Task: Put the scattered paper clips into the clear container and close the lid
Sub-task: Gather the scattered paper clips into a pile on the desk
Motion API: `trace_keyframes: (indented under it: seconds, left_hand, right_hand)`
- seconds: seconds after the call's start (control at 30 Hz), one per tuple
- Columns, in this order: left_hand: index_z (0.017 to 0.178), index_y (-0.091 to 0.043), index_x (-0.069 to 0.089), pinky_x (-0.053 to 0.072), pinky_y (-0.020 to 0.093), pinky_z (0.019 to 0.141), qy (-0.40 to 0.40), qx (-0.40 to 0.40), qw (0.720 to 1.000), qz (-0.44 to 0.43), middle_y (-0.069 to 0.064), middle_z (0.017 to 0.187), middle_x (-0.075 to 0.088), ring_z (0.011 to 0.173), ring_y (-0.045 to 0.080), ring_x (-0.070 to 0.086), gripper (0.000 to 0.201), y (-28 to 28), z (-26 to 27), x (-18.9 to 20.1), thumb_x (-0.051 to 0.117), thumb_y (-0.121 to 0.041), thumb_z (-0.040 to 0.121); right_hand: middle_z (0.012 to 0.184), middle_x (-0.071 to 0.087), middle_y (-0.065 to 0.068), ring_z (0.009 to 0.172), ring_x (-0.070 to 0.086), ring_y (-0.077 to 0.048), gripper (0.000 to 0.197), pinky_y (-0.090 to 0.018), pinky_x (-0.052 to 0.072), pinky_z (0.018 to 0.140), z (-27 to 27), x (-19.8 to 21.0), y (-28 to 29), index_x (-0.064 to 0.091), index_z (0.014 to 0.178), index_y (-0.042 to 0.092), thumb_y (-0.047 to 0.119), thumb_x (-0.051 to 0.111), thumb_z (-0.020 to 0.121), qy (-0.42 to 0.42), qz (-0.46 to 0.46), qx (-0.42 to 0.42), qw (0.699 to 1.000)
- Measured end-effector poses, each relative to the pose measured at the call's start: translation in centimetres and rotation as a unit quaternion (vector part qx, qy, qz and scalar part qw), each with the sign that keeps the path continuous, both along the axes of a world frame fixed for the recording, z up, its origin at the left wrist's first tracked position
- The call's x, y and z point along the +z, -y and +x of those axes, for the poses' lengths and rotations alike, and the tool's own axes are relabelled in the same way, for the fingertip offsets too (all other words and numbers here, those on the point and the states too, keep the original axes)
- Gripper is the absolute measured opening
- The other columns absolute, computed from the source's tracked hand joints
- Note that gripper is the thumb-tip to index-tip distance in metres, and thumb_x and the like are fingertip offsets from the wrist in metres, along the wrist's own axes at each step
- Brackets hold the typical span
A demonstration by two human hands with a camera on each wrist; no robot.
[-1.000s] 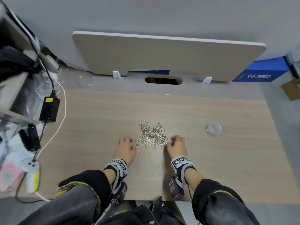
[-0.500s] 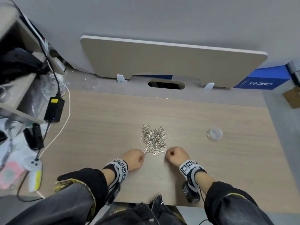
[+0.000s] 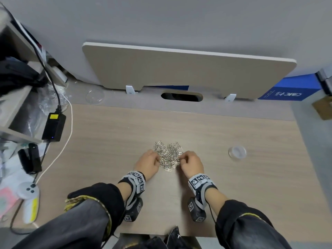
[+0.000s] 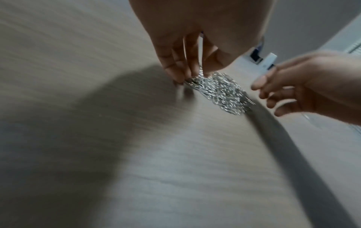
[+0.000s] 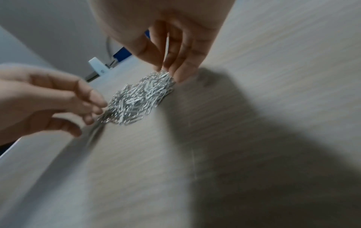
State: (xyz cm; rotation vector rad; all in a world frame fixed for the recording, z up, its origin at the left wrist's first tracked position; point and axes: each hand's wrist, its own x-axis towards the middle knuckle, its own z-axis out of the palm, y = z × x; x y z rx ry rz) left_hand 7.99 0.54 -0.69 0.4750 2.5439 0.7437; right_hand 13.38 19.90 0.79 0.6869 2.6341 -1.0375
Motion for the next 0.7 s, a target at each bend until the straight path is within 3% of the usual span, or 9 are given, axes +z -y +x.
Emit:
trace_keyframes:
  seconds: [0.1, 0.17, 0.23, 0.33, 0.43, 0.57, 0.7]
  left_hand:
    - [0.13, -0.009, 0.055, 0.039, 0.038, 0.11, -0.034, 0.07, 0.997, -0.022, 0.012, 0.134, 0.049, 0.126, 0.03, 0.048, 0.042, 0.4, -1.7, -0.6, 0.054, -0.012, 0.088]
    - [0.149, -0.009, 0.033, 0.022, 0.044, 0.123, -0.02, 0.051, 0.998, -0.034, 0.013, 0.159, 0.027, 0.149, 0.032, 0.022, 0.062, -0.2, -2.7, -0.8, 0.053, -0.019, 0.091]
    - [0.156, -0.011, 0.01, 0.006, 0.043, 0.126, 0.019, -0.001, 0.999, -0.038, 0.008, 0.167, 0.001, 0.154, 0.029, -0.003, 0.073, -1.1, -2.9, -1.1, 0.049, -0.026, 0.096]
    - [0.156, -0.013, -0.004, -0.006, 0.038, 0.125, 0.012, -0.084, 0.994, -0.067, 0.004, 0.165, -0.013, 0.151, 0.02, -0.018, 0.073, -2.0, -2.1, -2.1, 0.04, -0.031, 0.1]
    - [0.156, -0.015, -0.007, -0.008, 0.036, 0.125, -0.011, -0.137, 0.988, -0.067, 0.0, 0.164, -0.015, 0.146, 0.011, -0.023, 0.071, -1.8, -0.4, -3.1, 0.034, -0.026, 0.099]
    - [0.155, -0.014, -0.005, -0.006, 0.034, 0.126, -0.028, -0.164, 0.985, -0.037, -0.002, 0.162, -0.014, 0.148, 0.012, -0.02, 0.075, -1.4, 0.8, -3.3, 0.037, -0.02, 0.094]
    - [0.156, -0.01, 0.013, 0.002, 0.035, 0.126, -0.04, -0.132, 0.99, 0.008, 0.003, 0.165, 0.007, 0.153, 0.018, -0.001, 0.072, -1.6, -0.1, -2.5, 0.042, -0.018, 0.091]
  right_hand:
    - [0.127, 0.049, -0.006, 0.113, 0.051, -0.021, 0.038, -0.031, 0.045, 0.091, -1.2, 0.1, -1.2, 0.054, 0.122, 0.016, 0.015, 0.054, 0.085, 0.008, 0.051, -0.011, 0.999]
    - [0.145, 0.037, -0.007, 0.134, 0.036, -0.023, 0.057, -0.034, 0.037, 0.106, -2.3, 0.0, -1.2, 0.039, 0.14, 0.013, 0.021, 0.055, 0.086, 0.004, 0.079, 0.045, 0.996]
    - [0.158, 0.02, -0.008, 0.146, 0.019, -0.025, 0.07, -0.035, 0.021, 0.117, -3.1, -0.5, -0.5, 0.022, 0.149, 0.01, 0.029, 0.052, 0.089, -0.005, 0.082, 0.128, 0.988]
    - [0.162, 0.001, -0.009, 0.149, 0.001, -0.026, 0.076, -0.037, 0.006, 0.122, -3.0, -2.0, 1.1, 0.007, 0.152, 0.009, 0.04, 0.043, 0.093, 0.014, 0.102, 0.222, 0.97]
    - [0.162, -0.004, -0.006, 0.149, -0.006, -0.021, 0.073, -0.034, -0.001, 0.122, -1.8, -2.9, 2.3, 0.003, 0.153, 0.011, 0.039, 0.038, 0.096, -0.002, 0.107, 0.255, 0.961]
    - [0.162, -0.003, -0.004, 0.149, -0.006, -0.017, 0.069, -0.032, -0.002, 0.122, -0.7, -3.1, 2.6, 0.003, 0.153, 0.011, 0.034, 0.036, 0.097, -0.024, 0.093, 0.286, 0.953]
    - [0.16, 0.018, -0.008, 0.149, 0.011, -0.021, 0.062, -0.035, 0.01, 0.123, -1.1, -1.8, 0.9, 0.022, 0.15, 0.009, 0.026, 0.041, 0.095, -0.055, 0.082, 0.258, 0.961]
